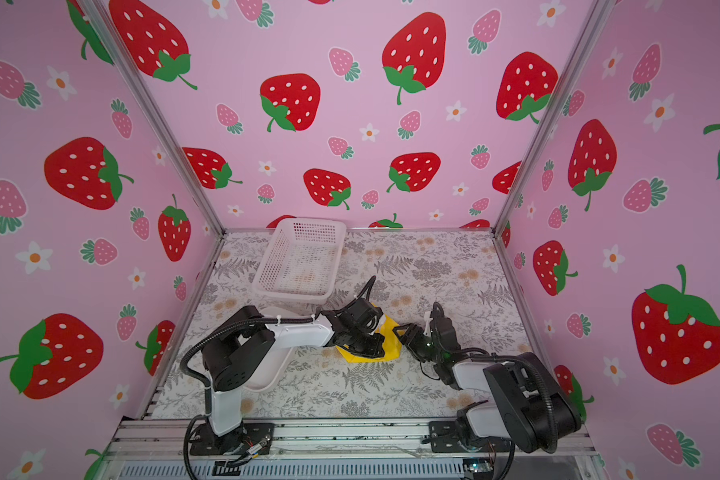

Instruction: Place the utensils on the paper napkin and roll it up

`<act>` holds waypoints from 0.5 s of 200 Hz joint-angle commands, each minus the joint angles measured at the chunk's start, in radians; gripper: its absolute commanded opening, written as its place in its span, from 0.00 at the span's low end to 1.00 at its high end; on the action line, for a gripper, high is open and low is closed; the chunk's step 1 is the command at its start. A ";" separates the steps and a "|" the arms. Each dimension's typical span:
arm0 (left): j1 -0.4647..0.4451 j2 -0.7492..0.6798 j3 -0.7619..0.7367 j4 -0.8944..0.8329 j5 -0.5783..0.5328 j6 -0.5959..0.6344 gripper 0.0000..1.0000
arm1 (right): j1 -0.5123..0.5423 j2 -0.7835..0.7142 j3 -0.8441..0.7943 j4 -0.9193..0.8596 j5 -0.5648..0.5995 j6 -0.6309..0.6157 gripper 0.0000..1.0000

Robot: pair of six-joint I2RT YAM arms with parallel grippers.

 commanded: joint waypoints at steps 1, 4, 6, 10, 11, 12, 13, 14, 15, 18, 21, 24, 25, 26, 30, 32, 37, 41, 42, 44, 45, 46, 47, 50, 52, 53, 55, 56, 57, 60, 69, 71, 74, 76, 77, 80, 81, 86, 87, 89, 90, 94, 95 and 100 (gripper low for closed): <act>-0.004 0.021 0.027 -0.032 -0.005 0.003 0.00 | -0.015 0.084 0.063 -0.015 -0.067 -0.104 0.66; -0.004 0.021 0.027 -0.030 -0.004 0.003 0.00 | -0.017 0.097 0.072 -0.019 -0.070 -0.110 0.67; -0.004 0.021 0.027 -0.030 -0.004 0.003 0.00 | -0.017 0.099 0.075 -0.019 -0.072 -0.113 0.67; -0.003 0.022 0.027 -0.030 -0.004 0.003 0.00 | -0.020 0.117 0.084 -0.017 -0.077 -0.120 0.67; -0.003 0.022 0.027 -0.030 -0.004 0.003 0.00 | -0.020 0.119 0.086 -0.015 -0.079 -0.121 0.67; -0.003 0.022 0.027 -0.031 -0.006 0.003 0.00 | -0.021 0.123 0.088 -0.013 -0.080 -0.122 0.67; -0.003 0.022 0.028 -0.031 -0.006 0.003 0.00 | -0.022 0.126 0.088 -0.012 -0.082 -0.123 0.67; -0.003 0.022 0.027 -0.031 -0.006 0.003 0.00 | -0.022 0.129 0.090 -0.010 -0.083 -0.124 0.67; -0.003 0.022 0.027 -0.032 -0.006 0.003 0.00 | -0.023 0.132 0.092 -0.008 -0.084 -0.123 0.67; -0.003 0.023 0.028 -0.032 -0.007 0.003 0.00 | -0.025 0.140 0.095 -0.002 -0.090 -0.125 0.67; -0.003 0.021 0.029 -0.032 -0.007 0.003 0.00 | -0.025 0.145 0.098 0.001 -0.093 -0.127 0.67; -0.004 0.021 0.028 -0.033 -0.006 0.003 0.00 | -0.028 0.155 0.103 0.010 -0.099 -0.132 0.67; -0.004 0.021 0.029 -0.032 -0.006 0.003 0.00 | -0.029 0.157 0.105 0.011 -0.102 -0.134 0.67; -0.004 0.021 0.029 -0.032 -0.006 0.003 0.00 | -0.029 0.159 0.106 0.013 -0.104 -0.134 0.67; -0.004 0.021 0.030 -0.032 -0.006 0.002 0.00 | -0.031 0.167 0.112 0.017 -0.111 -0.142 0.68; -0.004 0.021 0.028 -0.032 -0.006 0.003 0.00 | -0.032 0.170 0.115 0.020 -0.115 -0.145 0.68; -0.003 0.019 0.028 -0.032 -0.006 0.002 0.00 | -0.034 0.176 0.121 0.022 -0.121 -0.157 0.68; -0.003 0.019 0.028 -0.032 -0.006 0.002 0.00 | -0.036 0.183 0.128 0.021 -0.126 -0.173 0.68; -0.003 0.019 0.029 -0.032 -0.006 0.002 0.00 | -0.036 0.183 0.128 0.021 -0.126 -0.173 0.68; -0.004 0.019 0.029 -0.032 -0.006 0.002 0.00 | -0.036 0.187 0.136 0.019 -0.129 -0.183 0.68; -0.004 0.019 0.029 -0.032 -0.006 0.002 0.00 | -0.036 0.188 0.138 0.018 -0.130 -0.187 0.68; -0.004 0.019 0.029 -0.032 -0.006 0.003 0.00 | -0.037 0.189 0.140 0.017 -0.130 -0.191 0.68; -0.004 0.019 0.029 -0.032 -0.006 0.003 0.00 | -0.037 0.190 0.142 0.017 -0.130 -0.194 0.68; -0.003 0.019 0.029 -0.032 -0.005 0.003 0.00 | -0.037 0.192 0.146 0.015 -0.132 -0.202 0.68; -0.003 0.019 0.028 -0.032 -0.006 0.003 0.00 | -0.037 0.195 0.149 0.015 -0.134 -0.210 0.68; -0.003 0.019 0.028 -0.032 -0.006 0.003 0.00 | -0.038 0.195 0.150 0.014 -0.136 -0.214 0.68; -0.003 0.019 0.029 -0.033 -0.006 0.003 0.00 | -0.039 0.198 0.154 0.013 -0.139 -0.221 0.68; -0.004 0.019 0.029 -0.033 -0.006 0.003 0.00 | -0.039 0.200 0.156 0.012 -0.140 -0.224 0.67; -0.004 0.019 0.030 -0.033 -0.006 0.002 0.00 | -0.039 0.201 0.158 0.012 -0.142 -0.228 0.67; -0.003 0.019 0.030 -0.033 -0.005 0.002 0.00 | -0.040 0.204 0.164 0.008 -0.150 -0.238 0.66; -0.004 0.021 0.031 -0.035 -0.004 0.003 0.00 | -0.042 0.214 0.180 -0.004 -0.186 -0.258 0.63; -0.003 0.021 0.032 -0.036 -0.003 0.002 0.00 | -0.042 0.215 0.183 -0.006 -0.194 -0.261 0.62; -0.003 0.020 0.033 -0.036 -0.003 0.002 0.00 | -0.042 0.216 0.186 -0.008 -0.203 -0.266 0.62; -0.003 0.019 0.033 -0.036 -0.003 0.002 0.00 | -0.042 0.216 0.186 -0.008 -0.214 -0.268 0.62; -0.004 0.019 0.033 -0.036 -0.003 0.003 0.00 | -0.042 0.216 0.186 -0.008 -0.218 -0.269 0.61; -0.004 0.018 0.033 -0.036 -0.003 0.002 0.00 | -0.042 0.214 0.186 -0.008 -0.230 -0.272 0.61; -0.003 0.018 0.033 -0.036 -0.003 0.001 0.00 | -0.042 0.214 0.185 -0.008 -0.234 -0.273 0.61; -0.003 0.017 0.032 -0.036 -0.003 0.002 0.00 | -0.041 0.206 0.178 -0.005 -0.255 -0.279 0.61; -0.003 0.015 0.032 -0.036 -0.003 0.003 0.00 | -0.041 0.206 0.178 -0.005 -0.255 -0.279 0.61; -0.003 0.014 0.032 -0.036 -0.003 0.003 0.00 | -0.041 0.202 0.176 -0.006 -0.260 -0.283 0.61; -0.003 0.014 0.031 -0.035 -0.003 0.001 0.00 | -0.042 0.199 0.175 -0.008 -0.262 -0.284 0.61; -0.003 0.012 0.030 -0.035 -0.004 0.001 0.00 | -0.042 0.190 0.170 -0.015 -0.264 -0.293 0.61; -0.004 0.012 0.030 -0.035 -0.004 0.002 0.00 | -0.042 0.186 0.168 -0.019 -0.265 -0.295 0.61; -0.003 0.010 0.029 -0.032 -0.004 0.002 0.00 | -0.042 0.168 0.162 -0.038 -0.264 -0.309 0.60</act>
